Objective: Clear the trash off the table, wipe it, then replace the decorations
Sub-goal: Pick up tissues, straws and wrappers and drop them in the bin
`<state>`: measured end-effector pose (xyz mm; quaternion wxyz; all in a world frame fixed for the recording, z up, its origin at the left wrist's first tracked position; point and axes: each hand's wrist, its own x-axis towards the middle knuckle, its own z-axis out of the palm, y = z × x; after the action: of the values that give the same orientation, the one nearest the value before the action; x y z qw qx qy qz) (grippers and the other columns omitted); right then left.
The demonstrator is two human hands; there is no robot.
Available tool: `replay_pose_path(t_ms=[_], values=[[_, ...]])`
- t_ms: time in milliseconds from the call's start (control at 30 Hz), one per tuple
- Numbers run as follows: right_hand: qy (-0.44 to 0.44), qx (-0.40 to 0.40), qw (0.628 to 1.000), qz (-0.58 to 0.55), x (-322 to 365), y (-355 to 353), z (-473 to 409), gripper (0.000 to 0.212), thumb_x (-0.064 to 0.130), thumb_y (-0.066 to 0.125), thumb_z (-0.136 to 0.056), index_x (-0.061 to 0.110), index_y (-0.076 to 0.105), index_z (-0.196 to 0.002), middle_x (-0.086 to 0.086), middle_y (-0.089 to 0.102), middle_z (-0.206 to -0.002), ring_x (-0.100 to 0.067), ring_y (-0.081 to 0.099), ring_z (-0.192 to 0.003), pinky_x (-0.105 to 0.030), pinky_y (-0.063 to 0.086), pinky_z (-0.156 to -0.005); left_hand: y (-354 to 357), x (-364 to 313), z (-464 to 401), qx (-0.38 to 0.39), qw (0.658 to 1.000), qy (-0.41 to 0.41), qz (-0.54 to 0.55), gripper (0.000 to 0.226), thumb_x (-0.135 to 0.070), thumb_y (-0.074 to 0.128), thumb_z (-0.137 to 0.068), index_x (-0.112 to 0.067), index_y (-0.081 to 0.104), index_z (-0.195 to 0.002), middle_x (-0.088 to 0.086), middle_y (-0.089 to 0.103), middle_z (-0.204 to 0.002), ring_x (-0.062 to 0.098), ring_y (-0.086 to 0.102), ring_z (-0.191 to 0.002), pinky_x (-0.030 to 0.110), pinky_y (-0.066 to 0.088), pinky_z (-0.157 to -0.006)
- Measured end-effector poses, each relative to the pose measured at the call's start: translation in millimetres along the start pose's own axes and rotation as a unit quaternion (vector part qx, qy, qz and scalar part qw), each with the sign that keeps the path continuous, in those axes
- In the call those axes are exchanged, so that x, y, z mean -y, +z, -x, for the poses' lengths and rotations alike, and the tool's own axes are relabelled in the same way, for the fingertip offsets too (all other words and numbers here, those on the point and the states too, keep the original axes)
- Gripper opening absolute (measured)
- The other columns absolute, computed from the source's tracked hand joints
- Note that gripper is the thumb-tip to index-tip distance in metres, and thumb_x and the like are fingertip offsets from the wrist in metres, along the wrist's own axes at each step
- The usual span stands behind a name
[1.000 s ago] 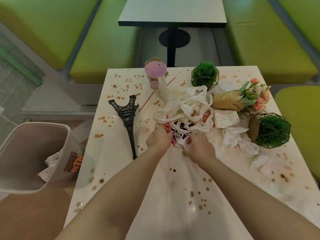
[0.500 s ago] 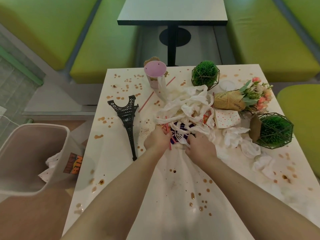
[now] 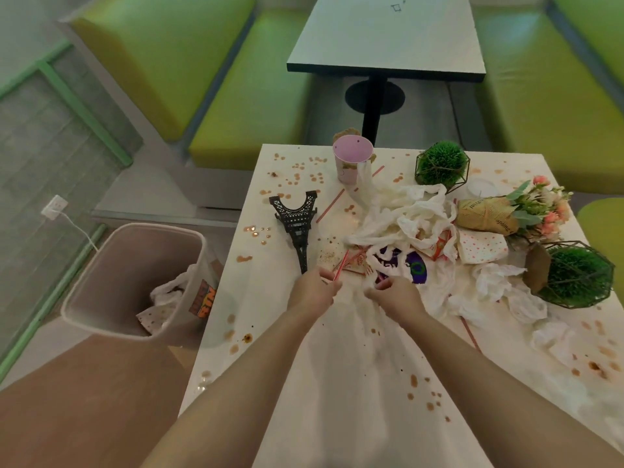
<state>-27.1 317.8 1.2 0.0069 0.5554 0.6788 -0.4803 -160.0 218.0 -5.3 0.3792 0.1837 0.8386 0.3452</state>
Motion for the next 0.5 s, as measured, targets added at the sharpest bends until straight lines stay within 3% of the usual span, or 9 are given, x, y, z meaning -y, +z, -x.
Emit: replay_pose_path(t_ms=[100, 267, 500], values=[[0.058, 0.033, 0.989, -0.133, 10.6, 13.9, 15.1, 0.016, 0.014, 0.069, -0.086, 0.006, 0.058, -0.077, -0.012, 0.057, -0.071, -0.018, 0.043, -0.045, -0.025, 0.034, -0.044, -22.3, 11.9, 10.9, 0.003, 1.0, 0.005, 0.013, 0.014, -0.03, 0.069, -0.088, -0.022, 0.066, -0.1, 0.0, 0.07, -0.086, 0.013, 0.063, -0.065, 0.034, 0.058, -0.073], [0.145, 0.09, 0.948, -0.267, 27.6, 38.6, 42.8, 0.011, 0.012, 0.066, -0.088, 0.003, 0.061, -0.092, -0.009, 0.054, -0.072, -0.014, 0.04, -0.046, -0.021, 0.034, -0.037, -59.8, 28.0, 31.2, -0.022, 0.999, 0.031, 0.013, 0.017, -0.033, 0.067, -0.09, -0.023, 0.069, -0.104, -0.004, 0.069, -0.091, 0.015, 0.066, -0.084, 0.04, 0.057, -0.083], [0.161, 0.126, 0.926, -0.318, 37.1, 78.1, 74.6, 0.014, 0.015, 0.068, -0.088, 0.003, 0.063, -0.089, -0.008, 0.051, -0.069, -0.013, 0.041, -0.044, -0.02, 0.036, -0.036, -101.2, 48.5, 50.7, -0.047, 0.998, 0.041, 0.031, 0.016, -0.035, 0.06, -0.094, -0.028, 0.066, -0.108, -0.005, 0.063, -0.093, 0.012, 0.062, -0.083, 0.037, 0.056, -0.079]])
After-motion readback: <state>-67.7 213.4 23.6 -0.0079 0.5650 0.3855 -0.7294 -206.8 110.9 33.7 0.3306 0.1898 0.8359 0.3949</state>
